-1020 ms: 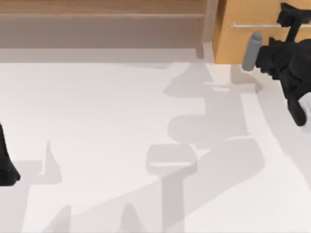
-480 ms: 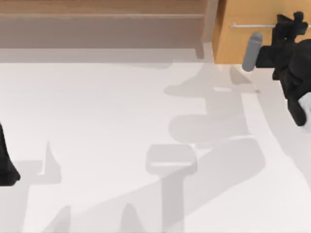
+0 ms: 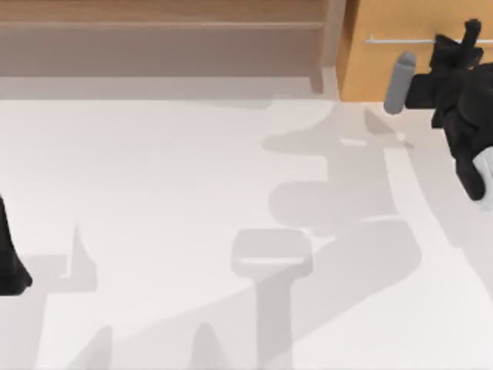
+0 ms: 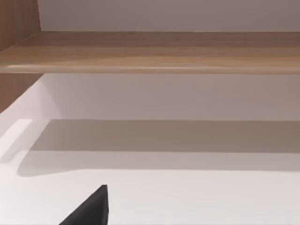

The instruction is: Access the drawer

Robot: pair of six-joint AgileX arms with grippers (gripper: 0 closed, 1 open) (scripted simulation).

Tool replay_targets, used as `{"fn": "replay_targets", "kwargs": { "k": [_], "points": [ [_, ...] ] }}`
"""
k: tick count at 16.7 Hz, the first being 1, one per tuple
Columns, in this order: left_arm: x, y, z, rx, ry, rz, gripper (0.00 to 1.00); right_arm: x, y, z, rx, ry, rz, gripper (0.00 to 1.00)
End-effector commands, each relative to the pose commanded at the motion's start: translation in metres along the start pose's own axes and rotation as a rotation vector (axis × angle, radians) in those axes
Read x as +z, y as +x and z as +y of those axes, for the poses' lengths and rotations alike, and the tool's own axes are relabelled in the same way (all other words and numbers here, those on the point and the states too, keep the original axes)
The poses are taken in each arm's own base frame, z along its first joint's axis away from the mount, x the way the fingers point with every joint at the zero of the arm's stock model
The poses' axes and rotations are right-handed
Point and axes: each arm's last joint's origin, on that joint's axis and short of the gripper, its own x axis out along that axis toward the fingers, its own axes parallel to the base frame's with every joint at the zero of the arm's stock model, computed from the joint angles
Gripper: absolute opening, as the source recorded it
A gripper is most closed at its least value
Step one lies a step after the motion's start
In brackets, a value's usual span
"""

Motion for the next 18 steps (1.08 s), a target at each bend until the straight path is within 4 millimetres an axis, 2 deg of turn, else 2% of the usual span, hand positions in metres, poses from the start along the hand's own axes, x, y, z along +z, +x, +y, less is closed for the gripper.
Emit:
{"fn": "replay_targets", "kwargs": {
  "k": [6,8,11,13,18],
  "points": [
    [0.000,0.000,0.000,0.000,0.000,0.000,1.00,0.001,-0.004,-0.002,-0.006,0.005,0.001,0.00],
    [0.000,0.000,0.000,0.000,0.000,0.000,1.00,0.002,-0.016,-0.004,-0.017,0.007,0.002,0.00],
    [0.000,0.000,0.000,0.000,0.000,0.000,1.00,0.002,-0.045,0.007,0.031,-0.003,-0.007,0.00],
    [0.000,0.000,0.000,0.000,0.000,0.000,1.00,0.001,-0.059,0.005,0.020,-0.001,-0.006,0.00],
    [0.000,0.000,0.000,0.000,0.000,0.000,1.00,0.000,-0.063,0.002,0.008,0.002,0.000,0.00]
  ]
}}
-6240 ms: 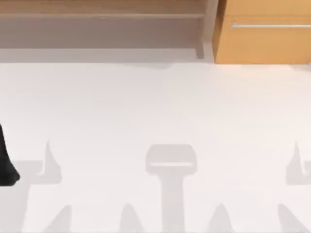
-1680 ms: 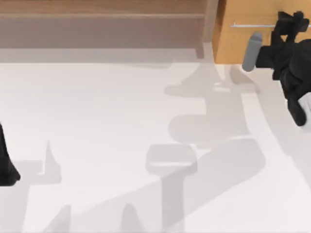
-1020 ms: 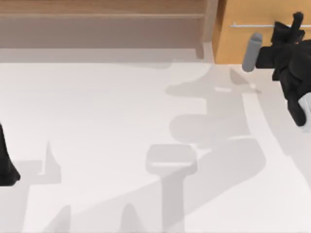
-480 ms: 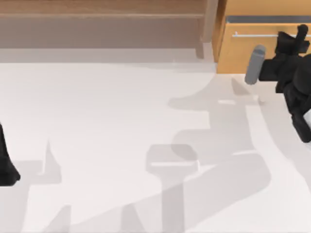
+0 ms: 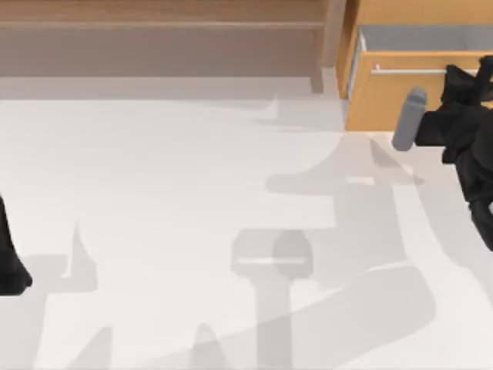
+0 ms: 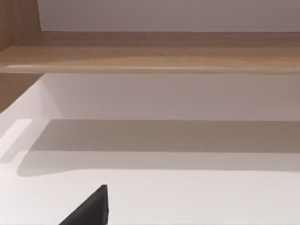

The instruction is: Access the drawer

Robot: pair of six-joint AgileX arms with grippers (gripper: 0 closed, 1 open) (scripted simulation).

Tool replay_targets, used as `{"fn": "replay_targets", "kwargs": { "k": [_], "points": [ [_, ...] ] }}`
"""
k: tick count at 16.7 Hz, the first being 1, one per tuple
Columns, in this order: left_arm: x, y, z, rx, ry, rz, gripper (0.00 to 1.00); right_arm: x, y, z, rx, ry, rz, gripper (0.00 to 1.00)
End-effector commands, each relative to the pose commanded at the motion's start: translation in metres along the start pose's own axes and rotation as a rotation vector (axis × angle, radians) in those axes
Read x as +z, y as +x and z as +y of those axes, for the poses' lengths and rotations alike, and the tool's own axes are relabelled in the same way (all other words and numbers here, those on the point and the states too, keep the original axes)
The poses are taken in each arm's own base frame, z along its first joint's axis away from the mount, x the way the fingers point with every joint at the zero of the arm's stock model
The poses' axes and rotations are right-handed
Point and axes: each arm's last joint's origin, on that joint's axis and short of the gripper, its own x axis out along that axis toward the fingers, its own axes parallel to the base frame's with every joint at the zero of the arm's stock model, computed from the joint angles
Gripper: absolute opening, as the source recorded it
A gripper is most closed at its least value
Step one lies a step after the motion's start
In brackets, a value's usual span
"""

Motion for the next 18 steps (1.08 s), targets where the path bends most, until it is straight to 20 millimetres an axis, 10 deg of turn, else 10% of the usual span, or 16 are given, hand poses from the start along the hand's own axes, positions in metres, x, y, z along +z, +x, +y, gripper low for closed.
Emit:
{"fn": "replay_targets", "kwargs": {
  "k": [18],
  "points": [
    [0.000,0.000,0.000,0.000,0.000,0.000,1.00,0.002,-0.073,0.001,-0.004,-0.002,-0.002,0.00]
  ]
}}
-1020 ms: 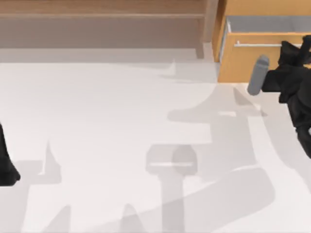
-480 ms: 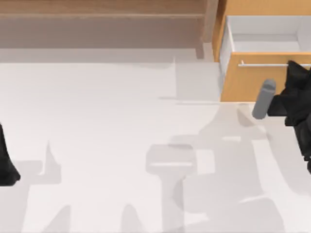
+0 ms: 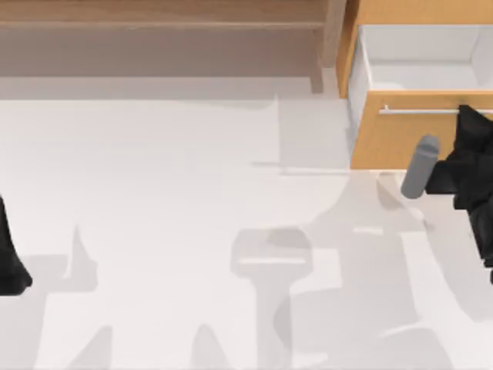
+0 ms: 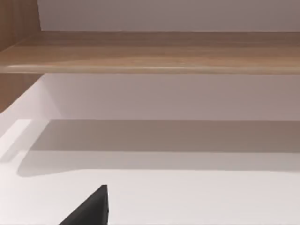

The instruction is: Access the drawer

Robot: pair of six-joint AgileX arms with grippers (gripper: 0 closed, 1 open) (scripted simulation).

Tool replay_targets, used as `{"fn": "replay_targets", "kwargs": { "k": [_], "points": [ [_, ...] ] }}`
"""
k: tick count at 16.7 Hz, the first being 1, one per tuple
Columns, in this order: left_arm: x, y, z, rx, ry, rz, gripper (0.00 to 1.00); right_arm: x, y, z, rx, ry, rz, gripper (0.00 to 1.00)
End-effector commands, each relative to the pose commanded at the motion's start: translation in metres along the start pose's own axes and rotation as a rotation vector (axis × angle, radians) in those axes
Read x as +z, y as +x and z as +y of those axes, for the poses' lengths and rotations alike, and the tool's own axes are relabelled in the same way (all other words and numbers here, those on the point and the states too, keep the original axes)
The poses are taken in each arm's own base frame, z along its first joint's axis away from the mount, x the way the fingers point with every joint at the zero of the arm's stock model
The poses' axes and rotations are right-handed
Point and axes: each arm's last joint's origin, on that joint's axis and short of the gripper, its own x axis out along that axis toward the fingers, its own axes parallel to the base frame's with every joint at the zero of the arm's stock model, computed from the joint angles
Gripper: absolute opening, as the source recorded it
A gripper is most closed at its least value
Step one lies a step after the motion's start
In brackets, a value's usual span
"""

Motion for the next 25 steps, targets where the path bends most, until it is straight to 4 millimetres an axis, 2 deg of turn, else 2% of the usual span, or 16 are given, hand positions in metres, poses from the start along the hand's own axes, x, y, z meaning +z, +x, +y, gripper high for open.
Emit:
{"fn": "replay_targets", "kwargs": {
  "k": [6,11,24,25],
  "points": [
    [0.000,0.000,0.000,0.000,0.000,0.000,1.00,-0.004,-0.048,0.002,0.015,-0.002,0.005,0.00],
    [0.000,0.000,0.000,0.000,0.000,0.000,1.00,-0.002,-0.052,0.000,0.006,0.001,0.002,0.00],
    [0.000,0.000,0.000,0.000,0.000,0.000,1.00,-0.002,-0.052,0.000,0.006,0.001,0.002,0.98],
    [0.000,0.000,0.000,0.000,0.000,0.000,1.00,-0.002,-0.052,0.000,0.006,0.001,0.002,1.00]
  ]
}}
